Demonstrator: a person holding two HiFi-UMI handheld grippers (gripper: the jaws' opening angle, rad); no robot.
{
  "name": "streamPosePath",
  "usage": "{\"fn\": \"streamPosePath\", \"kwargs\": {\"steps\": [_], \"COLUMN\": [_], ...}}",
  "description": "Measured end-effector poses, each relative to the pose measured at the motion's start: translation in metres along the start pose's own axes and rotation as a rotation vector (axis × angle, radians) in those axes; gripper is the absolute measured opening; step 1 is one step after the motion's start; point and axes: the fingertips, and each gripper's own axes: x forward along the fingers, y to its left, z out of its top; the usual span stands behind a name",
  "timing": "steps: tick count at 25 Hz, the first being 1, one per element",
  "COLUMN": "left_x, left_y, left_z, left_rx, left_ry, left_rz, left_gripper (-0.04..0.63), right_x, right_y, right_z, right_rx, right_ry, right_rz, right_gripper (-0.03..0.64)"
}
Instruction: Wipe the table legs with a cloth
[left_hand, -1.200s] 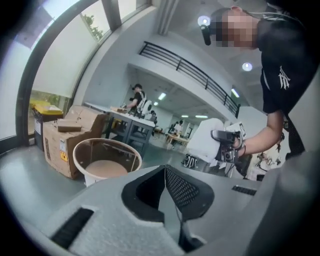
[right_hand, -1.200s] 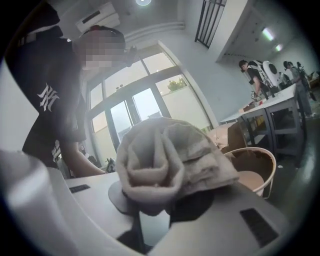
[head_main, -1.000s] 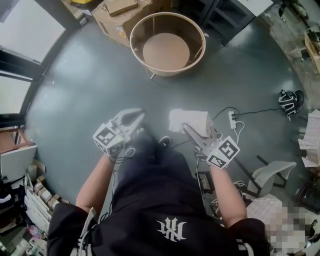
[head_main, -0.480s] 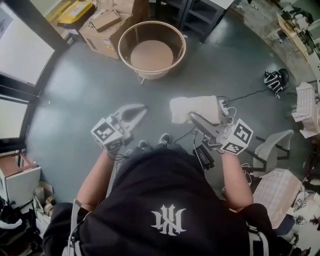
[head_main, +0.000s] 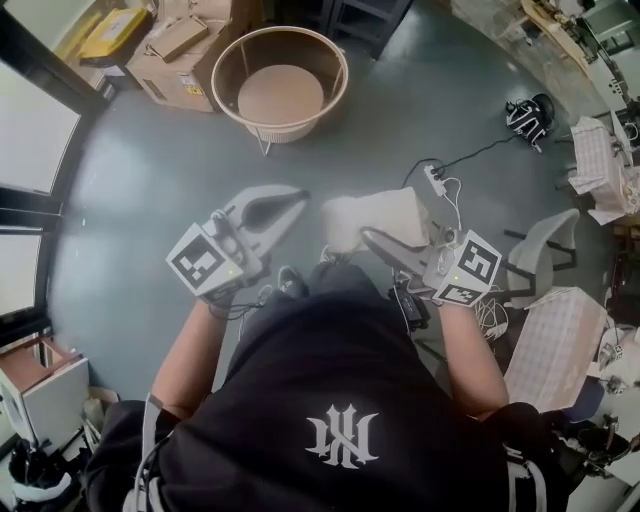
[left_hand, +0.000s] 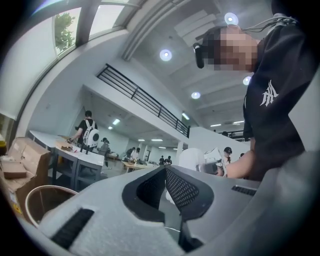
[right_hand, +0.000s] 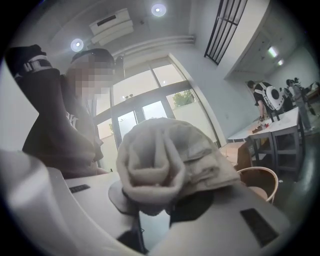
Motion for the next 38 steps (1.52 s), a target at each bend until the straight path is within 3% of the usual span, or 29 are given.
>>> {"fn": "streamPosePath", "kwargs": {"steps": [5, 10, 19, 22, 27, 32, 38], "left_x": [0.024, 0.045, 0.066, 0.086, 0.110, 0.114, 0.113], "left_y": [-0.006, -0.021, -0.056, -0.088, -0.159, -0.183, -0.206], "left_z": [-0.009, -0.005, -0.019, -0.034, -0.065, -0.082, -0.115], "left_rx": [-0.012, 0.018, 0.059, 0.026, -0.005, -0.095, -0.147], "left_ry": [0.008, 0.016, 0.112, 0.113, 0.150, 0.105, 0.223], "left_rz": [-0.026, -0.060, 0.086, 0.121, 0.090, 0.090, 0.112], "left_gripper": [0.006, 0.006, 0.006, 0.006, 0.006, 0.006, 0.006], "right_x": [-0.014, -0.026, -0.077, -0.124, -0.193, -0.205, -0.225], "right_y": [-0.005, -0.004, 0.000, -0.006, -0.017, -0.048, -0.002], "right_z": [-0.010, -0.005, -0.008, -0.014, -0.033, -0.088, -0.088], "right_rx": [0.012, 0.029, 0.014, 0.039, 0.109, 0.238, 0.219], "right_ry": [0.063, 0.029, -0.006, -0.005, -0.016, 0.115, 0.106], "right_rz": [-0.017, 0.034, 0.175, 0.188, 0.245, 0.104, 0.255], "right_gripper": [0.089, 0.087, 0.087, 0.087, 0.087, 0.087, 0.087]}}
